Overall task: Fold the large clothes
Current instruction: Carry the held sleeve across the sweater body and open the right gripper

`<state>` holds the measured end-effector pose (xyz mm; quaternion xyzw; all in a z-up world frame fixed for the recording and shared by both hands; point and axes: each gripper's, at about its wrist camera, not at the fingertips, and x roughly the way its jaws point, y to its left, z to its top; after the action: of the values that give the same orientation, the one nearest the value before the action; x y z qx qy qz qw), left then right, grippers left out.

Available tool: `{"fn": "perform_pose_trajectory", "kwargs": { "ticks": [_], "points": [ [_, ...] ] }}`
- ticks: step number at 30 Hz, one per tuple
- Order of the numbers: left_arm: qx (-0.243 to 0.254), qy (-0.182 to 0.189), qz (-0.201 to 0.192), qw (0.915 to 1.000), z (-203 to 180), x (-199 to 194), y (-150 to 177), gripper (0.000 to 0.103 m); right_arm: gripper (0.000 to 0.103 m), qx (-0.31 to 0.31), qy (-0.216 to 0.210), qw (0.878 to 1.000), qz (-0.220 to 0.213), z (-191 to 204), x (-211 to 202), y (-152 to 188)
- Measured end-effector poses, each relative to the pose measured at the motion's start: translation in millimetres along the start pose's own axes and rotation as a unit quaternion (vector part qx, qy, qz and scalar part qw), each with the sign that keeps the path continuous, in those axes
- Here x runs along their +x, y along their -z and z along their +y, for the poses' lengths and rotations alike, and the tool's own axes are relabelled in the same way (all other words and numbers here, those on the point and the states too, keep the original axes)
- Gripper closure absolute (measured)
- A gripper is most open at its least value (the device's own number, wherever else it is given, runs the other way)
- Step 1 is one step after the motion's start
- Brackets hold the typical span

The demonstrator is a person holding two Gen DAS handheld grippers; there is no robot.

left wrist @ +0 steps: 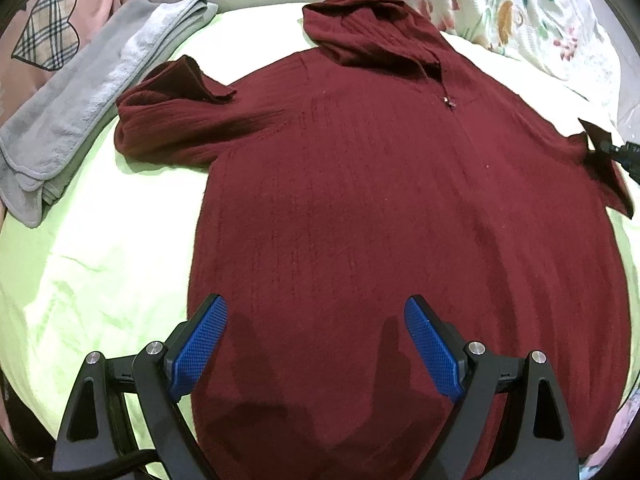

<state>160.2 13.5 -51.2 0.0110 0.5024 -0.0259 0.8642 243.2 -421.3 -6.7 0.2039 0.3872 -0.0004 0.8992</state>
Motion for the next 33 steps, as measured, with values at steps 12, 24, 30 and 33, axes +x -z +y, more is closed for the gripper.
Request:
{"fn": "perform_pose_trajectory", "kwargs": {
  "ticks": [12,24,30,33],
  "points": [
    [-0.039,0.049,-0.036,0.9974,28.6,-17.5,-12.6,0.012,0.097,-0.001,-0.244,0.967,0.07,214.2,70.2,33.9],
    [-0.065,0.115,-0.019,0.991,45.1,10.2,-39.6,0.012,0.071,0.025,-0.319,0.933,0.163,298.7,144.9,76.6],
    [-0.09,0.16,0.001,0.983,41.2,46.5,-80.0,0.012,0.058,0.018,-0.302,0.948,0.102,259.2,96.7,65.1],
    [-0.099,0.177,0.011,0.9791,36.0,65.5,-100.0,0.013,0.058,0.037,-0.278,0.957,0.073,222.8,67.6,61.6]
  ]
}}
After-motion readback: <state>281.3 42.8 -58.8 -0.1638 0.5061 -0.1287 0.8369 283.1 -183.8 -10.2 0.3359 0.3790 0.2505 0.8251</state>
